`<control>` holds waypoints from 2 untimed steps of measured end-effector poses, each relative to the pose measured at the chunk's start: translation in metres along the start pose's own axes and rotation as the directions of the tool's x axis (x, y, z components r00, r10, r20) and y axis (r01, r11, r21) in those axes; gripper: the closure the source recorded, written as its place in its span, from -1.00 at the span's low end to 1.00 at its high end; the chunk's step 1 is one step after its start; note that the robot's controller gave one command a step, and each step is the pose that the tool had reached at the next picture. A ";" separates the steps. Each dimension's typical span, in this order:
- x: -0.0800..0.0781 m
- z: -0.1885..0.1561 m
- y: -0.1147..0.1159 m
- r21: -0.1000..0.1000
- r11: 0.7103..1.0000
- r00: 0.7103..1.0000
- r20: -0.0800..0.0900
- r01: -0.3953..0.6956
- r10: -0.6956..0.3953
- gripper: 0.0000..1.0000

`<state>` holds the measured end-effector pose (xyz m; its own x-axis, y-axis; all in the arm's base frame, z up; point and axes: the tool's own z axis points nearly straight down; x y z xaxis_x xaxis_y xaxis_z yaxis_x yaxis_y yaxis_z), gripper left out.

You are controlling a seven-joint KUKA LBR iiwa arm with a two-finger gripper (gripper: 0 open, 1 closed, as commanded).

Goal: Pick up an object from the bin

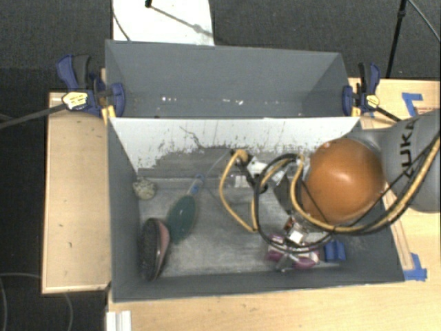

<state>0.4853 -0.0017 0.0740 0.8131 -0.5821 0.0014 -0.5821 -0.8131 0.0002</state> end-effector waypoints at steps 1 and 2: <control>0.009 -0.050 0.006 0.002 0.994 0.994 0.001 0.113 -0.113 1.00; -0.007 -0.145 -0.007 0.004 0.994 0.994 -0.002 0.112 -0.112 1.00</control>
Offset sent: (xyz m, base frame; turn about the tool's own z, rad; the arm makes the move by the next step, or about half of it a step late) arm 0.0037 -0.0105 0.0488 -0.1180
